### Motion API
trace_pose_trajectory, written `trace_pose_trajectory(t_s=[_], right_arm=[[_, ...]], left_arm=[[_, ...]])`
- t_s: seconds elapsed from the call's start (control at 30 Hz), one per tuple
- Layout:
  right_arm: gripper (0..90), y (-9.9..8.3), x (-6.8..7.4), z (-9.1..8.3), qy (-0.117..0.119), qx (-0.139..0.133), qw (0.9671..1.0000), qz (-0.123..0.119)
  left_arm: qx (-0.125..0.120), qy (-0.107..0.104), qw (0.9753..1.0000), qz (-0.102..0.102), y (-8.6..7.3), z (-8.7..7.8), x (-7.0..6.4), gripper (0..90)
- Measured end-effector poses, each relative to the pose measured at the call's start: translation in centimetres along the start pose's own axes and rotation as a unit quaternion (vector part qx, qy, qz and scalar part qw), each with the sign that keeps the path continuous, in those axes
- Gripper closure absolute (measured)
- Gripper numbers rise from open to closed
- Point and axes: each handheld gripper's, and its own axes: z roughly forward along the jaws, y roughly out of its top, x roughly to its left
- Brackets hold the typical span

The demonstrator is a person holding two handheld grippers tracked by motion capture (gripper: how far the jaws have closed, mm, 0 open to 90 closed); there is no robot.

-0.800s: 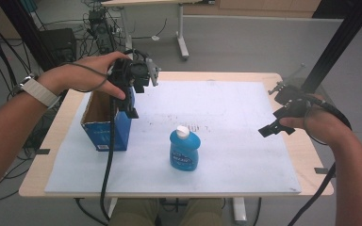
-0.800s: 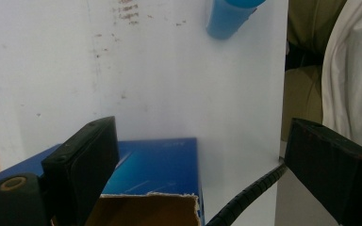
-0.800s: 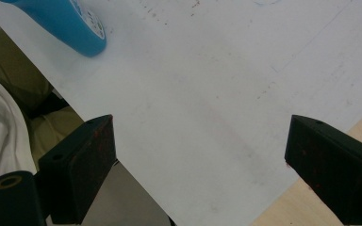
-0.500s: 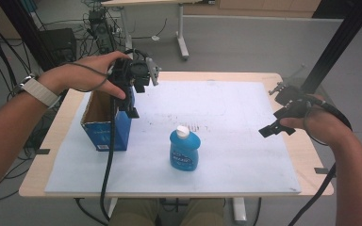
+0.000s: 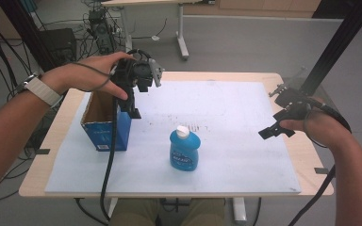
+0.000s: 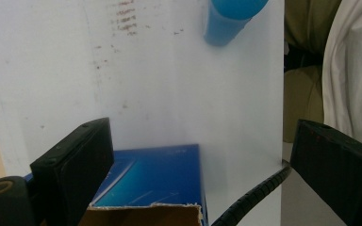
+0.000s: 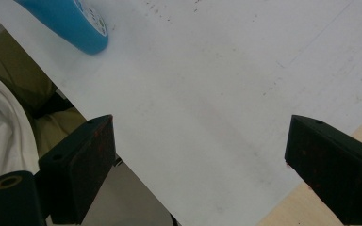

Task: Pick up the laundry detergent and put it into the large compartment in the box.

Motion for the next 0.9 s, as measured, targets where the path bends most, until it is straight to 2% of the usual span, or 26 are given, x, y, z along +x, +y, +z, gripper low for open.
trace_pose_trajectory(t_s=[0.4, 0.9], right_arm=[[9.3, -0.1, -0.2, 0.0, 0.001, -0.001, 1.0, 0.002], [9.3, -0.1, -0.2, 0.2, 0.002, 0.0, 1.0, 0.003]], left_arm=[[0.003, 0.0, 0.9996, 0.029, 1.5, 0.2, -0.6, 7.1], [0.002, -0.003, 0.9989, 0.046, 3.0, 0.4, -1.0, 7.2]])
